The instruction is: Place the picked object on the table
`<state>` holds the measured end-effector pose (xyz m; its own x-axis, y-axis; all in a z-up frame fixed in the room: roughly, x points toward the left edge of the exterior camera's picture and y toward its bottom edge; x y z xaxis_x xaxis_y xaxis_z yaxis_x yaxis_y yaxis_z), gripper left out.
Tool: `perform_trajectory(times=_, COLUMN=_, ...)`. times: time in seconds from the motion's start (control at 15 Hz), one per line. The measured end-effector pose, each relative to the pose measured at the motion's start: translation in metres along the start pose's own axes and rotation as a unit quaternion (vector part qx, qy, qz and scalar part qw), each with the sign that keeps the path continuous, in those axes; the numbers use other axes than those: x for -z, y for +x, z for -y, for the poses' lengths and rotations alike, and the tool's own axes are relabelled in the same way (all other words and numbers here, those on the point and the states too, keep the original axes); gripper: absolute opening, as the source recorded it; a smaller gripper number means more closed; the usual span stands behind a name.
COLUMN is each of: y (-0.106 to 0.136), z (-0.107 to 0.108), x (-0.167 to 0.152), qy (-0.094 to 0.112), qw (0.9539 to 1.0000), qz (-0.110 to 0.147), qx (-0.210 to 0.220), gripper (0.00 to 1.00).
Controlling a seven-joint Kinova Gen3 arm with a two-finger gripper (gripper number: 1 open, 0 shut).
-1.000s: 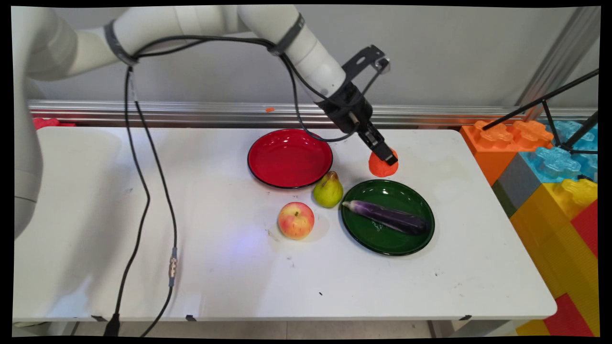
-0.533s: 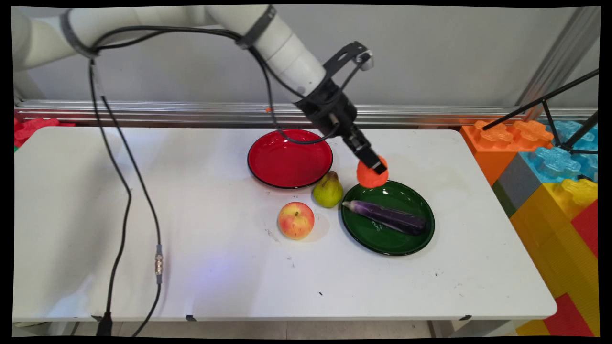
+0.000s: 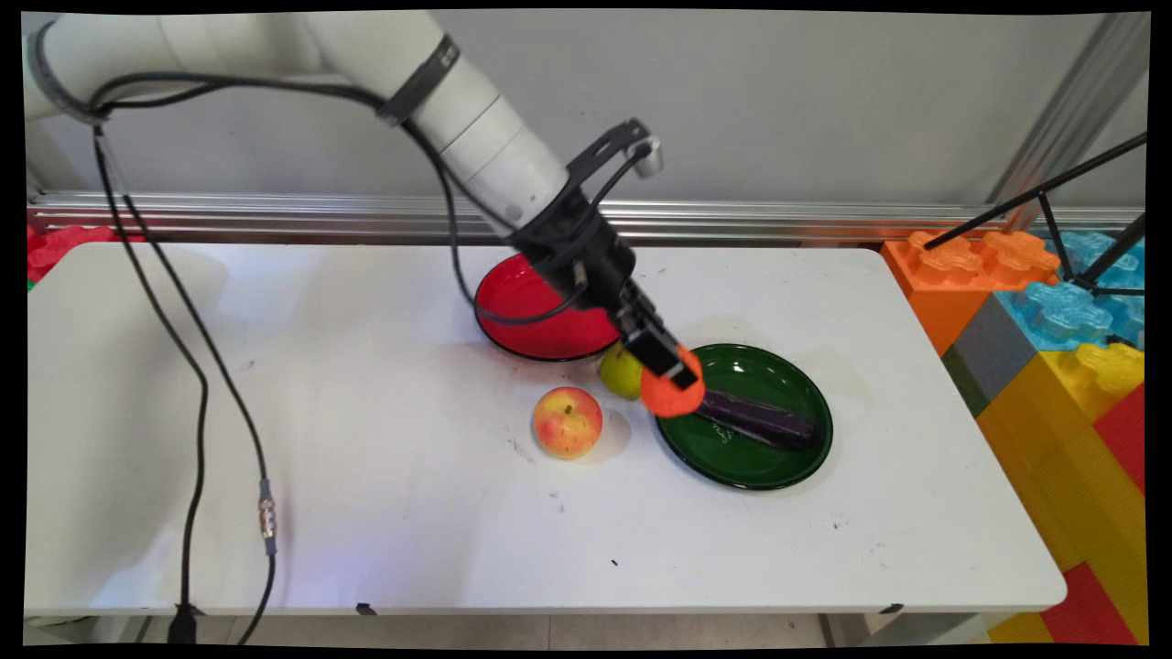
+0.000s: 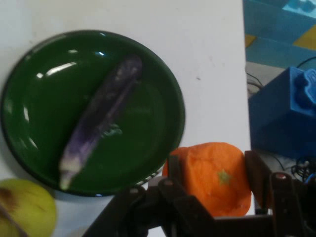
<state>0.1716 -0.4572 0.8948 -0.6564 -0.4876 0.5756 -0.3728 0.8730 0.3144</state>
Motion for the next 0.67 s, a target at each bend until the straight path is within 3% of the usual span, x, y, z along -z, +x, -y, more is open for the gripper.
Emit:
perform_trajectory(times=0.33, y=-0.024, z=-0.015, x=-0.018, qy=-0.012, qw=0.9999, qz=0.004, qx=0.0, gripper=0.0)
perform_trajectory(times=0.67, y=-0.047, z=-0.016, x=-0.05, qy=-0.003, qw=0.9999, qz=0.01, qx=-0.008, gripper=0.0)
